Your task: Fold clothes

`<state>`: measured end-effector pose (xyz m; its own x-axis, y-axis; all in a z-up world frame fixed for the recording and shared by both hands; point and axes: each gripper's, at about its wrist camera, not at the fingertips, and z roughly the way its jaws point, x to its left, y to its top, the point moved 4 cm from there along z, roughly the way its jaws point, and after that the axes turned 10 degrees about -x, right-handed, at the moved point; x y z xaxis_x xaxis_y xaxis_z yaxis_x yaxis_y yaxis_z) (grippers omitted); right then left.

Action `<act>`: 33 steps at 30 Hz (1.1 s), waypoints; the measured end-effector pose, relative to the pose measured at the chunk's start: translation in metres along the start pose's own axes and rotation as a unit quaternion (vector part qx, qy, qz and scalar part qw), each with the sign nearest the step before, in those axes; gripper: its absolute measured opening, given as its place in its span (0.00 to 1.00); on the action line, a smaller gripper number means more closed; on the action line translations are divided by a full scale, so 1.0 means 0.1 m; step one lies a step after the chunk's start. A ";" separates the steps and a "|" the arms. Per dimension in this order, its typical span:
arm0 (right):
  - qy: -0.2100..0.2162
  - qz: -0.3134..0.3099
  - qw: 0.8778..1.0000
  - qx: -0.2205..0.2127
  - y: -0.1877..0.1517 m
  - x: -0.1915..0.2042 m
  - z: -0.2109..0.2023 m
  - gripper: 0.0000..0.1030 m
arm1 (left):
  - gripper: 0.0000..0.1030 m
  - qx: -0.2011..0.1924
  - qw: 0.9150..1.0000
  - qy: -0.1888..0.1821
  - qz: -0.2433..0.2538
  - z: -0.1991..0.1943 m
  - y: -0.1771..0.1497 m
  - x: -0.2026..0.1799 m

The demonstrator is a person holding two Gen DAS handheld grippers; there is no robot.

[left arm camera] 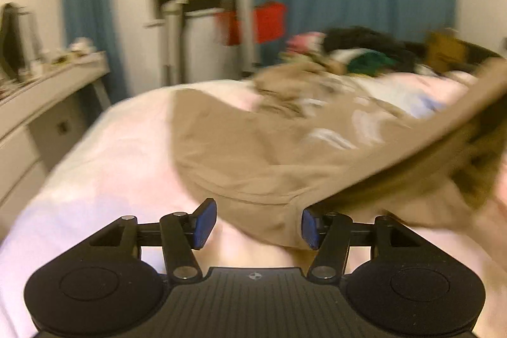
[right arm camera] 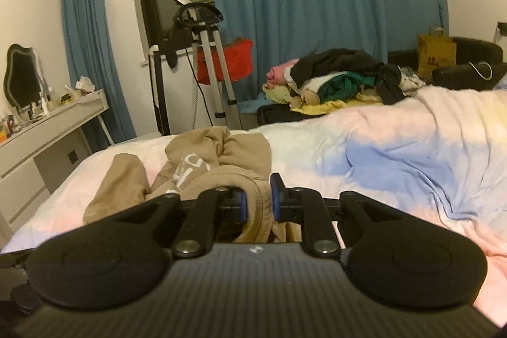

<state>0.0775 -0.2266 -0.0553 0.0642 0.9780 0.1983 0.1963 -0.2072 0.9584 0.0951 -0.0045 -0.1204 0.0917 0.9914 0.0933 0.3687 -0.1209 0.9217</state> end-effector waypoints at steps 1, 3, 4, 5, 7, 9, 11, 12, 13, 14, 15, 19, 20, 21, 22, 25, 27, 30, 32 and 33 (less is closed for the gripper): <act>-0.002 0.002 1.000 0.007 -0.03 -0.02 0.03 0.19 | 0.61 -0.006 1.000 0.015 -0.016 0.02 0.02 0.06; -0.011 -0.012 0.999 0.038 -0.15 -0.04 0.11 0.21 | 0.62 -0.021 0.997 0.039 -0.062 0.05 0.10 0.23; -0.016 -0.021 0.998 0.055 -0.22 -0.04 0.16 0.24 | 0.62 -0.031 0.995 0.051 -0.086 0.05 0.14 0.31; -0.021 -0.030 0.997 0.073 -0.29 -0.05 0.20 0.33 | 0.62 -0.040 0.993 0.062 -0.098 0.04 0.18 0.37; -0.031 -0.047 0.993 0.107 -0.43 -0.06 0.28 0.49 | 0.62 -0.059 0.988 0.079 -0.116 0.00 0.23 0.47; -0.053 -0.066 0.986 0.143 -0.58 -0.07 0.32 0.65 | 0.63 -0.075 0.985 0.086 -0.131 -0.08 0.28 0.54; -0.063 -0.050 0.983 0.167 -0.69 -0.12 0.30 0.74 | 0.63 -0.091 0.982 0.089 -0.141 -0.21 0.30 0.56; -0.067 -0.031 0.982 0.173 -0.73 -0.15 0.26 0.74 | 0.63 -0.099 0.981 0.087 -0.145 -0.27 0.32 0.56; -0.072 -0.013 0.981 0.180 -0.76 -0.19 0.23 0.74 | 0.63 -0.108 0.979 0.084 -0.148 -0.32 0.35 0.55; -0.081 0.007 0.982 0.172 -0.76 -0.23 0.17 0.74 | 0.64 -0.117 0.978 0.079 -0.154 -0.39 0.38 0.54; -0.095 0.026 0.984 0.149 -0.72 -0.27 0.10 0.74 | 0.64 -0.125 0.976 0.074 -0.160 -0.47 0.41 0.53; -0.136 0.052 0.989 0.029 -0.28 -0.41 -0.12 0.82 | 0.64 -0.143 0.962 0.056 -0.225 -0.83 0.47 0.54; -0.140 0.052 0.989 0.008 -0.14 -0.43 -0.16 0.84 | 0.64 -0.157 0.958 0.056 -0.233 -0.92 0.58 0.54; -0.140 0.052 0.989 -0.009 0.02 -0.43 -0.19 0.83 | 0.64 -0.171 0.954 0.057 -0.239 -1.01 0.70 0.55; -0.135 0.049 0.989 -0.026 0.20 -0.40 -0.22 0.83 | 0.64 -0.186 0.950 0.058 -0.244 -1.09 0.82 0.56; -0.110 0.024 0.991 -0.074 0.82 -0.22 -0.34 0.83 | 0.64 -0.227 0.936 0.060 -0.261 -1.35 1.25 0.62; -0.084 0.003 0.990 -0.110 1.32 -0.07 -0.45 0.84 | 0.64 -0.251 0.928 0.059 -0.271 -1.50 1.69 0.73; -0.046 -0.016 0.986 -0.158 2.05 0.12 -0.65 0.84 | 0.66 -0.300 0.918 0.060 -0.252 -1.81 2.38 0.83; -0.031 -0.036 0.981 -0.191 2.53 0.26 -0.84 0.84 | 0.67 -0.332 0.911 0.059 -0.237 -2.07 2.85 0.89; -0.025 -0.045 0.977 -0.205 2.76 0.32 -0.94 0.84 | 0.68 -0.347 0.907 0.059 -0.229 -2.21 3.07 0.91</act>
<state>0.0416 -0.2505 0.2349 0.1151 0.9875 0.1080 -0.2045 -0.0828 0.9753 0.0128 0.0597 0.2544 -0.0379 0.9329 -0.3580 -0.3323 0.3261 0.8850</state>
